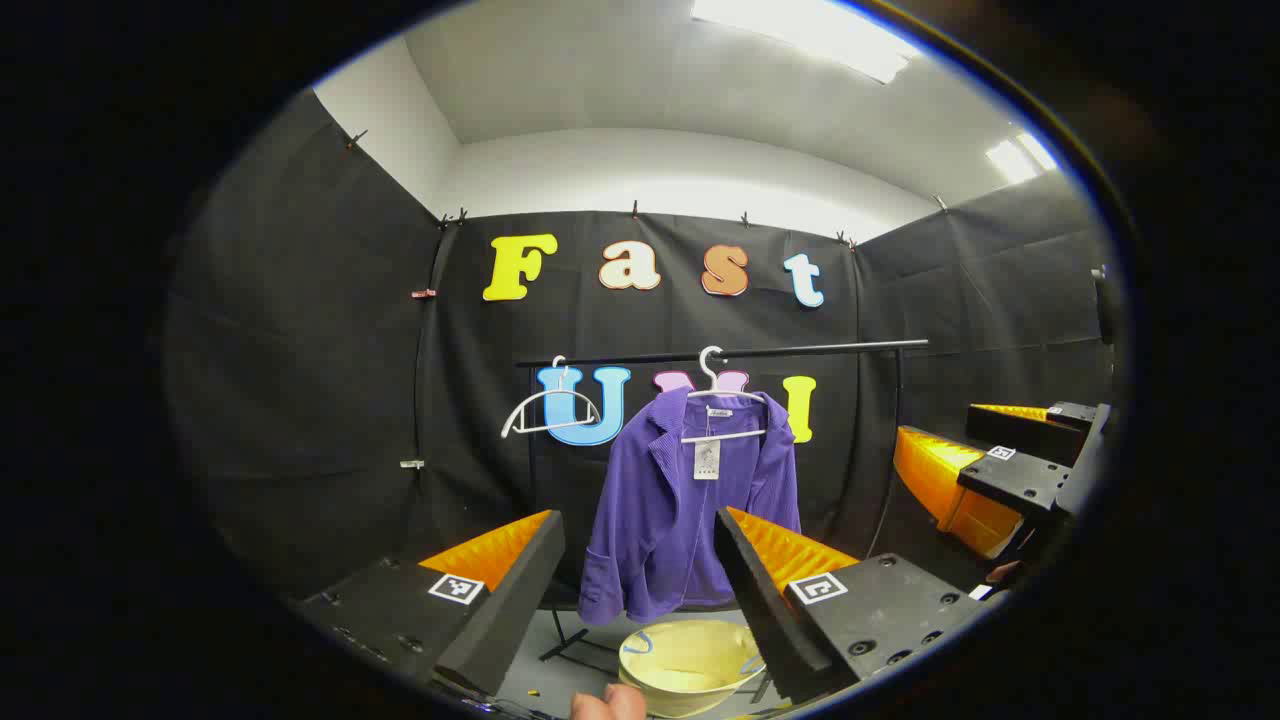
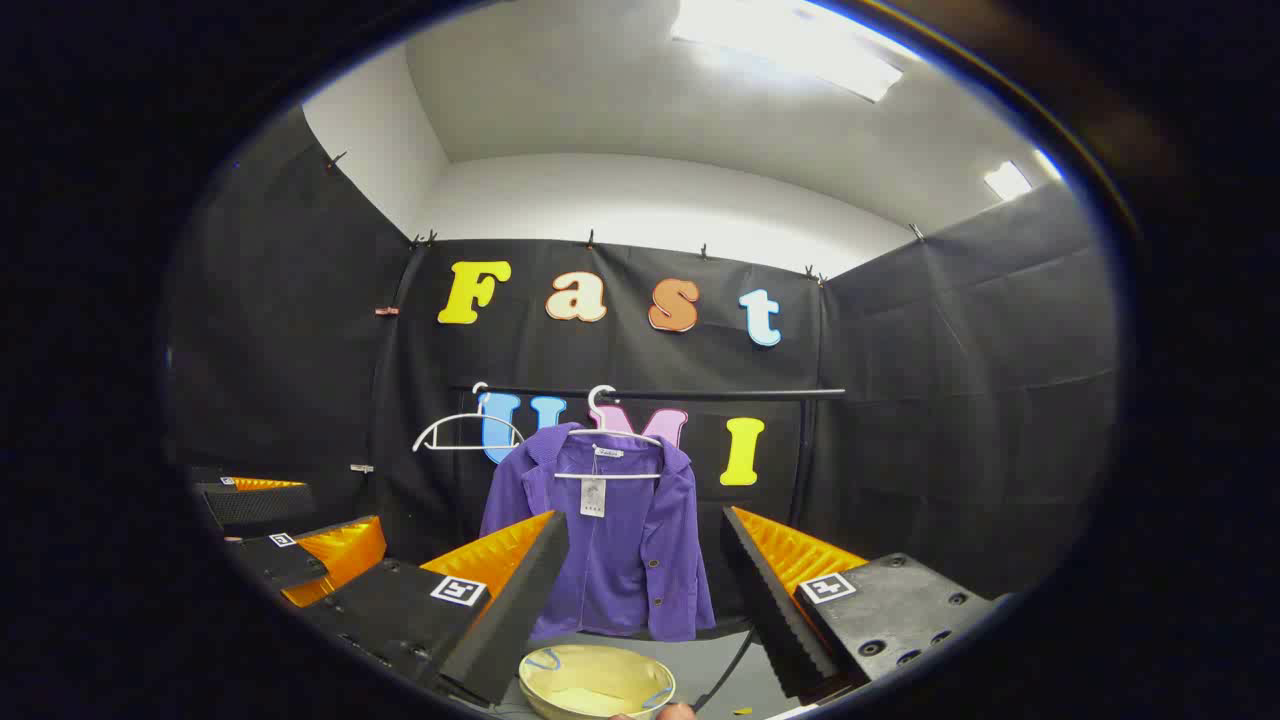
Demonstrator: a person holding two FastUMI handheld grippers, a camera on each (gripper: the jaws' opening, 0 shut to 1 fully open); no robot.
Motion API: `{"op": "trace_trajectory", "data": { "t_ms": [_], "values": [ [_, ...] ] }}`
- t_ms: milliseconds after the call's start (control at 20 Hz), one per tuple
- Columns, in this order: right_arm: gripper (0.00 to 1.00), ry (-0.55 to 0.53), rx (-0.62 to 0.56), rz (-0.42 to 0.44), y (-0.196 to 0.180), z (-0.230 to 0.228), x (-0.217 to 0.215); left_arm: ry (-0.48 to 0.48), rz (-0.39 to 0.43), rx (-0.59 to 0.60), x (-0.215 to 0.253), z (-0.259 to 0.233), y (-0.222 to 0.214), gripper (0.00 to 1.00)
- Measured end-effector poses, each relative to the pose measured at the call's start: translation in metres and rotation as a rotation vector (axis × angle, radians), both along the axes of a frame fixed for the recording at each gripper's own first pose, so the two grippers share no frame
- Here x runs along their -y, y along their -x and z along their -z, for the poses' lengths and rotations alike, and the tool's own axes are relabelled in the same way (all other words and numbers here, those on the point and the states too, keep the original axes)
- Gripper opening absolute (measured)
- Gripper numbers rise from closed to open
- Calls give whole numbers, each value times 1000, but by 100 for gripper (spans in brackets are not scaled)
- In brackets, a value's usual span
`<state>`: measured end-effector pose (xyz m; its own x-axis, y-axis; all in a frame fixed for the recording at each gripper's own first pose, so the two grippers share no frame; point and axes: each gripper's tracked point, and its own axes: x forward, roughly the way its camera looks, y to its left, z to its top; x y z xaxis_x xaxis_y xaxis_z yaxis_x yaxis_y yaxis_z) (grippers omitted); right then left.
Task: Grasp the clothes on the hanger with both hands and then place them into the laundry hamper below.
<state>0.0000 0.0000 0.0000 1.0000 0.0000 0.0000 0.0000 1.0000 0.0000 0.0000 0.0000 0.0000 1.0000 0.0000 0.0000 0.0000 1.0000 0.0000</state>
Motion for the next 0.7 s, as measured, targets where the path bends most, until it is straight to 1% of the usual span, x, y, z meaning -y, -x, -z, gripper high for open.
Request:
{"op": "trace_trajectory", "data": {
  "t_ms": [50, 700],
  "values": [
    [97, -2, 0, 0, 0, -1, -1, 0, 0, -1, 0, -1, 1, 95],
    [97, 5, 7, 9, -1, -5, 0, -22, 19, 12, -2, -8, 3, 95]
  ]
}}
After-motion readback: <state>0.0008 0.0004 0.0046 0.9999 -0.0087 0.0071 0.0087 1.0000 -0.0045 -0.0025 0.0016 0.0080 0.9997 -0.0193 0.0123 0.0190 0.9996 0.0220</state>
